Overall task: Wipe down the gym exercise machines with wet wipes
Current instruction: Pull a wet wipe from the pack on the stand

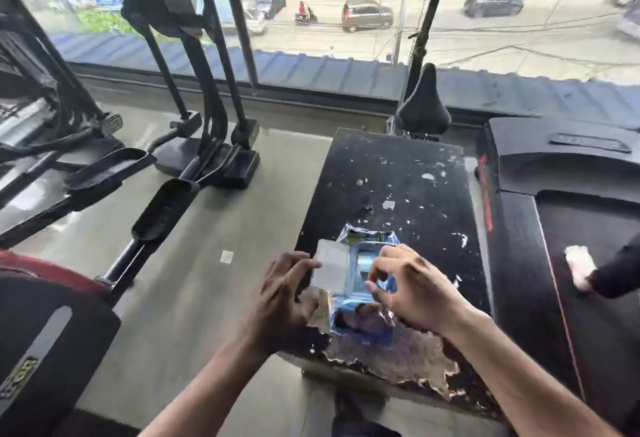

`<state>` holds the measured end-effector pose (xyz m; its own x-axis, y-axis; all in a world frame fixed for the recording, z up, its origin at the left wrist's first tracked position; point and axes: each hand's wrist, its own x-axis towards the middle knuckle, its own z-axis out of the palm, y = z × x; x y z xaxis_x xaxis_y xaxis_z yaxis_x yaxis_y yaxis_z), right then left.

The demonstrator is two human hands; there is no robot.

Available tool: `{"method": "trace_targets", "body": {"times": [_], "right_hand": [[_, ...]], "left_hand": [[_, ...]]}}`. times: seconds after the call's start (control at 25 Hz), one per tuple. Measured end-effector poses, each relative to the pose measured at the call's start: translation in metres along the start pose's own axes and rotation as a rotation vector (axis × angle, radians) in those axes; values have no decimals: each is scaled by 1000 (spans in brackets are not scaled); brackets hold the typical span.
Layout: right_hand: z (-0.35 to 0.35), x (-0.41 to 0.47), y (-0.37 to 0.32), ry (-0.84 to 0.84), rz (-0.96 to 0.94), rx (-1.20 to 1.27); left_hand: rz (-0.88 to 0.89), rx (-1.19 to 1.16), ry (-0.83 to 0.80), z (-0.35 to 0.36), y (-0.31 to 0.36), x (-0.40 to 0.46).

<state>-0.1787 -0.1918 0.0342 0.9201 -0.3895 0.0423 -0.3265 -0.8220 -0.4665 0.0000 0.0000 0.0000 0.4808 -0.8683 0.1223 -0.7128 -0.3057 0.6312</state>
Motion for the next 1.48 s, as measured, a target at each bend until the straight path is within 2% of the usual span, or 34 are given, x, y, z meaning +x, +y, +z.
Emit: {"method": "trace_targets", "body": {"times": [0.08,0.2,0.36,0.72,1.16,1.36,1.48], "right_hand": [[1,5,13,-141,-52,-112],[5,13,23,-111,-65,-161],[6,28,32,-114,-6,-157],[15,43,34,-175,-19,-142],[24,32,47,-28,-229,-164],[18,33,48,-22,-355,-130],[14,32,44,-56,-344,-56]], "left_hand": [[119,32,15,12,3,8],[177,71,-36,28,9,9],[132,108,-72,45,4,6],[80,103,-75,54,0,2],[61,90,-43,53,4,0],[47,96,-34,55,3,-2],[41,99,-35,56,3,-2]]}}
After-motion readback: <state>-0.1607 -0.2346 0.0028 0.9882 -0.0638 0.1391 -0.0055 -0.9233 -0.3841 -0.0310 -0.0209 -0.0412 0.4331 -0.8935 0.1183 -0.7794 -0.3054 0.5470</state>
